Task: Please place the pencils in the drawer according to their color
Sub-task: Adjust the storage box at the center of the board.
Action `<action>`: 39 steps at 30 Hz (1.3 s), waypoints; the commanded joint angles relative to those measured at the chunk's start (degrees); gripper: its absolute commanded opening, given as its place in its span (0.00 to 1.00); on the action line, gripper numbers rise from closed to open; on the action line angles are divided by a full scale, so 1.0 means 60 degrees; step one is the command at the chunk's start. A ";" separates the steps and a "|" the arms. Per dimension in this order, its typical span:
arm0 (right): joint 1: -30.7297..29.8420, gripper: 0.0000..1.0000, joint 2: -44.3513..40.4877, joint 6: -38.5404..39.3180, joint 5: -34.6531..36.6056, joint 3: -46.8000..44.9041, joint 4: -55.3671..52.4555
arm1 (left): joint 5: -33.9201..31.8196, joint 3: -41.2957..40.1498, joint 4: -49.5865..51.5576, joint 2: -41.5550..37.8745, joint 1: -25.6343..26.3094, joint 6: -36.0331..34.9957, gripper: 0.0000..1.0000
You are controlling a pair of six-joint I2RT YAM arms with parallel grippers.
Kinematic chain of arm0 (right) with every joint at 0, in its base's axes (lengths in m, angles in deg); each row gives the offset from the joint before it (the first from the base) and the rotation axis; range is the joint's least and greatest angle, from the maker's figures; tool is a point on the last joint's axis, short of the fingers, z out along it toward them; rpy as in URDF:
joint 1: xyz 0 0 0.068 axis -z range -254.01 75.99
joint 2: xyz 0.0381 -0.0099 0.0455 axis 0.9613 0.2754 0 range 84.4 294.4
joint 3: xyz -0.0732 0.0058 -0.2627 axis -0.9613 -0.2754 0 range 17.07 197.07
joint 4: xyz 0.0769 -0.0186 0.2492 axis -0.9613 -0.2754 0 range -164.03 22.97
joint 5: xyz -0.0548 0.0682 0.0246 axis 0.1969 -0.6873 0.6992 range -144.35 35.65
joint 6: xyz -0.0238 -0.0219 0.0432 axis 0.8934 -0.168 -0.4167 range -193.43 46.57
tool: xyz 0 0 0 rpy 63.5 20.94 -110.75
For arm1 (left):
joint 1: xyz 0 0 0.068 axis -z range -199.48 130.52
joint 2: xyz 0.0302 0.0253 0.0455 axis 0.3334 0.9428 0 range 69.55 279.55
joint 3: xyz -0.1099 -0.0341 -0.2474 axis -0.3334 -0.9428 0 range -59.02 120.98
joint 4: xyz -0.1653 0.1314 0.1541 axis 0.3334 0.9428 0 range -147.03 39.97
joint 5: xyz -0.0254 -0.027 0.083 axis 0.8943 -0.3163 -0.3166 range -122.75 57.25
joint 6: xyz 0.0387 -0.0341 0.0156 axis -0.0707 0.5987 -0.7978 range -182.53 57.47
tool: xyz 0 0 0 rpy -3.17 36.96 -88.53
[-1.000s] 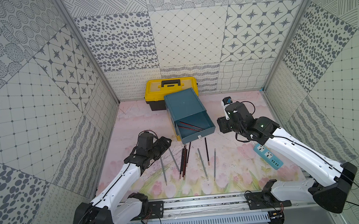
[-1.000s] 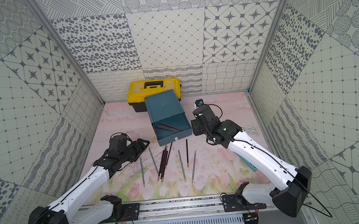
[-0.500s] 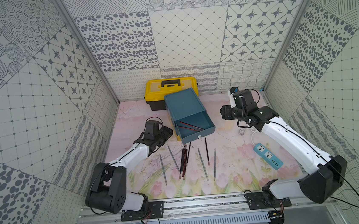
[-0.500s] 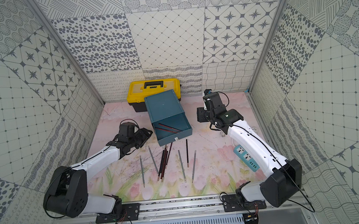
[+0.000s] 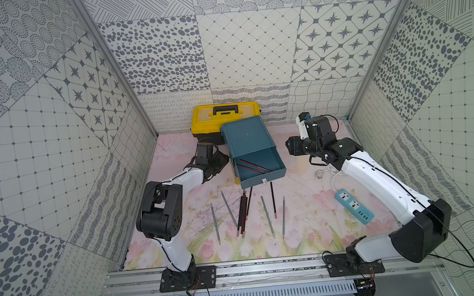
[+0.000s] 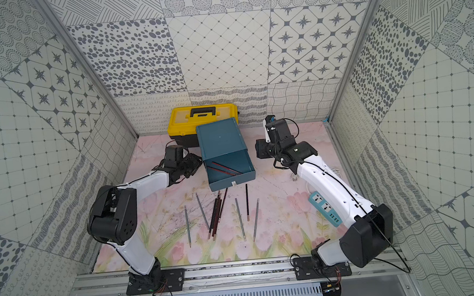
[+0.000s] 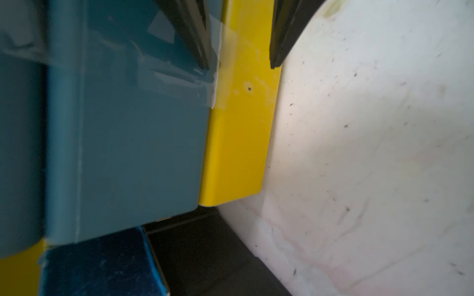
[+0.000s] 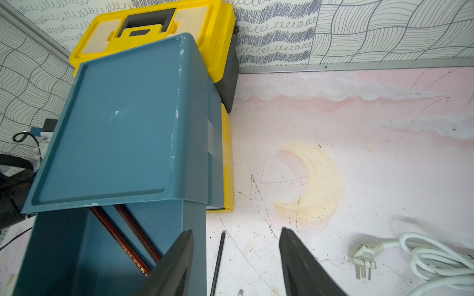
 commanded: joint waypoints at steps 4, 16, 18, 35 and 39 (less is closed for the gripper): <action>0.0023 0.59 -0.0207 0.0194 -0.0158 -0.0081 0.0417 | 0.1165 0.0966 -0.0548 0.0709 0.0014 -0.0076 0.42; 0.0031 0.60 -0.0990 -0.0017 0.0457 -0.0719 0.0198 | 0.0027 -0.2224 0.1208 -0.2603 0.0113 -0.0097 0.42; 0.0037 0.61 -0.1122 -0.0118 0.0611 -0.0896 0.0197 | -0.0530 -0.2936 0.1993 -0.3520 0.0451 -0.0178 0.40; 0.0096 0.62 -0.2133 -0.0546 0.0994 -0.2473 0.0284 | -0.3338 -0.6528 0.4221 -0.8244 0.5890 0.0895 0.31; 0.0092 0.63 -0.2483 -0.0641 0.1073 -0.2876 0.0325 | -0.3571 -0.6755 0.3683 -0.7822 0.6650 0.0721 0.29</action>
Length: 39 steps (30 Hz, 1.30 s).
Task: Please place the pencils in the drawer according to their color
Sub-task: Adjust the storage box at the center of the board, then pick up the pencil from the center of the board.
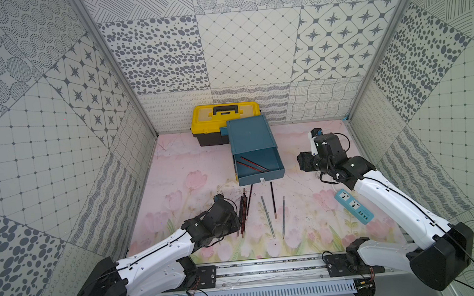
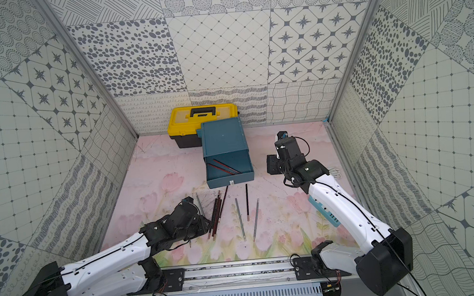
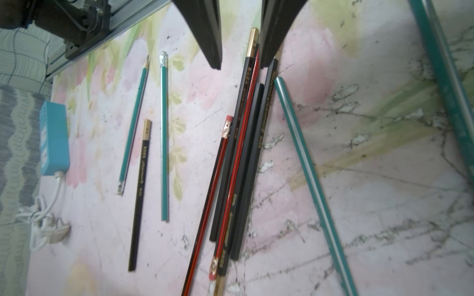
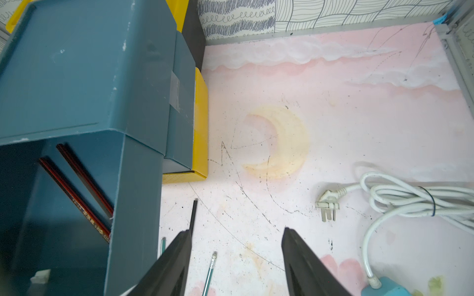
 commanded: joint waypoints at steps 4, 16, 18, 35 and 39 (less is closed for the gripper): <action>0.0039 0.63 -0.0508 -0.0262 0.0209 -0.0453 0.0384 | -0.1560 0.0231 -0.0191 0.1202 0.1326 -0.0395 0.26; 0.0029 0.63 -0.0746 -0.0350 0.0150 -0.0867 0.0643 | -0.2185 0.0923 0.0043 0.2315 0.1610 -0.0824 0.14; 0.0031 0.63 -0.0701 -0.0373 0.0108 -0.0859 0.0688 | -0.2097 0.1001 0.0052 0.2450 0.1608 -0.0859 0.13; 0.0025 0.67 -0.0643 -0.0376 -0.0081 -0.1034 0.0882 | -0.2206 0.1539 0.1143 0.3454 0.1621 -0.0868 0.13; 0.0047 0.69 -0.0639 -0.0355 -0.0053 -0.1072 0.0889 | -0.2251 0.1664 0.1261 0.3607 0.1621 -0.0896 0.16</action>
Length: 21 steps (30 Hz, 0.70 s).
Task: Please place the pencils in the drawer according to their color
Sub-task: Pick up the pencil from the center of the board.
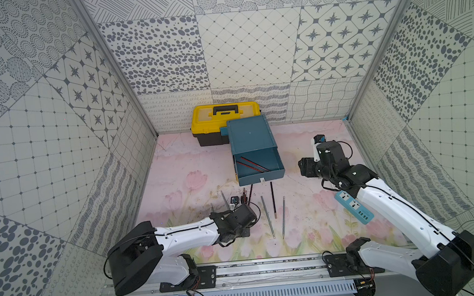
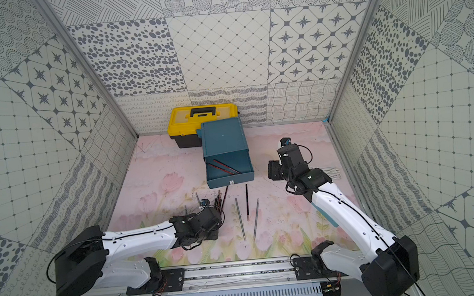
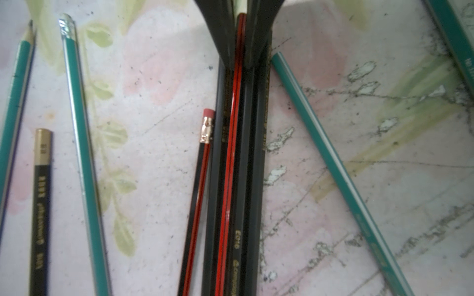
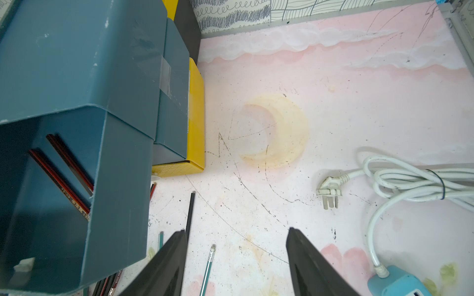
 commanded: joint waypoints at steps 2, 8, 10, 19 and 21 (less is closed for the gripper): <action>0.0052 0.71 -0.0064 -0.0077 0.0088 -0.0083 0.0378 | -0.0196 0.0172 0.0713 0.0263 0.0009 -0.0253 0.16; 0.0049 0.84 -0.0067 -0.0055 0.0167 -0.0098 0.0379 | -0.0205 0.0274 0.0991 0.0513 0.0011 -0.0319 0.16; 0.0052 0.97 -0.0066 -0.0082 0.0181 -0.0103 0.0383 | -0.0248 0.0345 0.1019 0.0548 0.0011 -0.0299 0.17; 0.0057 0.99 -0.0161 -0.0190 0.0444 -0.0048 0.0379 | -0.0349 0.0786 0.2684 0.0577 0.0011 -0.0386 0.16; 0.0067 0.99 -0.0207 -0.0241 0.0515 -0.0041 0.0379 | -0.0162 0.0873 0.2964 0.0612 0.0003 -0.0411 0.15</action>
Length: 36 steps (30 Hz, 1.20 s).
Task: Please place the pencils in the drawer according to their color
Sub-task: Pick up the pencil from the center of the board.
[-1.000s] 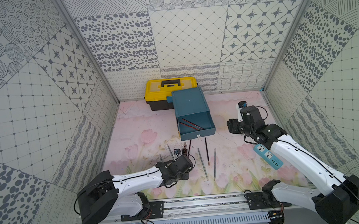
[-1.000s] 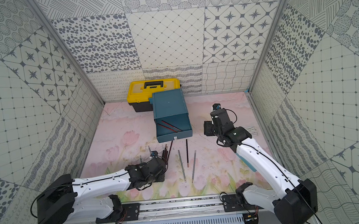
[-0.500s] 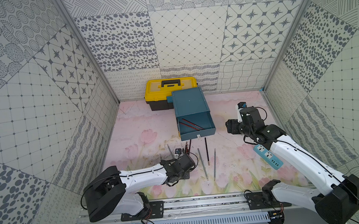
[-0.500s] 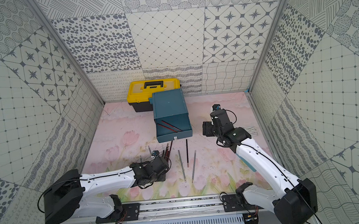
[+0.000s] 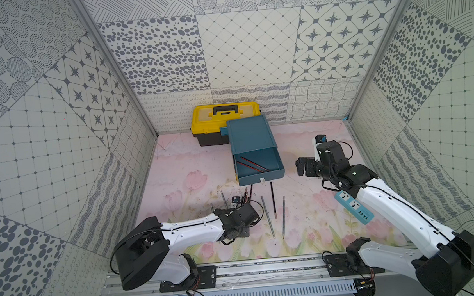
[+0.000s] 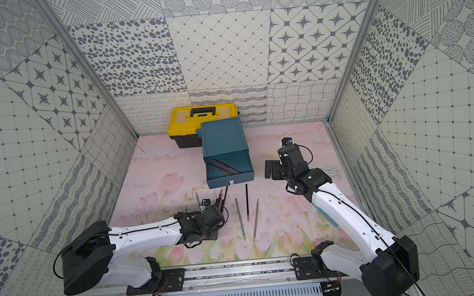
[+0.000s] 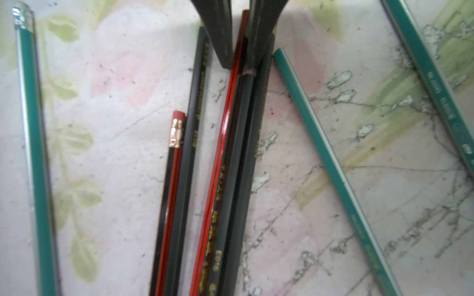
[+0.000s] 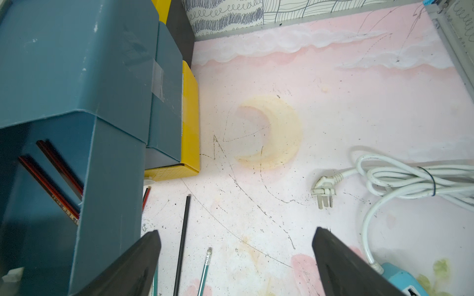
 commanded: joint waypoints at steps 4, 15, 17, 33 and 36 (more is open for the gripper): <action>0.0030 0.99 -0.0274 -0.0150 0.0331 -0.0005 0.0339 | 0.0260 0.0350 0.2270 0.0099 -0.0005 -0.0254 0.12; 0.0030 0.99 -0.0417 -0.0133 0.0354 0.0284 0.0248 | 0.0613 0.0707 0.2728 0.0432 -0.0100 -0.0533 0.28; 0.0028 0.99 -0.0412 -0.0105 0.0368 0.0317 0.0235 | 0.0659 0.0799 0.2616 0.0598 -0.0202 -0.0593 0.28; 0.0031 0.99 -0.0435 0.0014 0.0636 0.0441 0.0196 | 0.1491 0.1208 0.1721 0.1345 -0.1014 -0.1031 0.21; 0.0026 0.99 -0.0451 0.0014 0.0638 0.0465 0.0204 | 0.1651 0.1077 0.1854 0.1292 -0.1012 -0.0867 0.20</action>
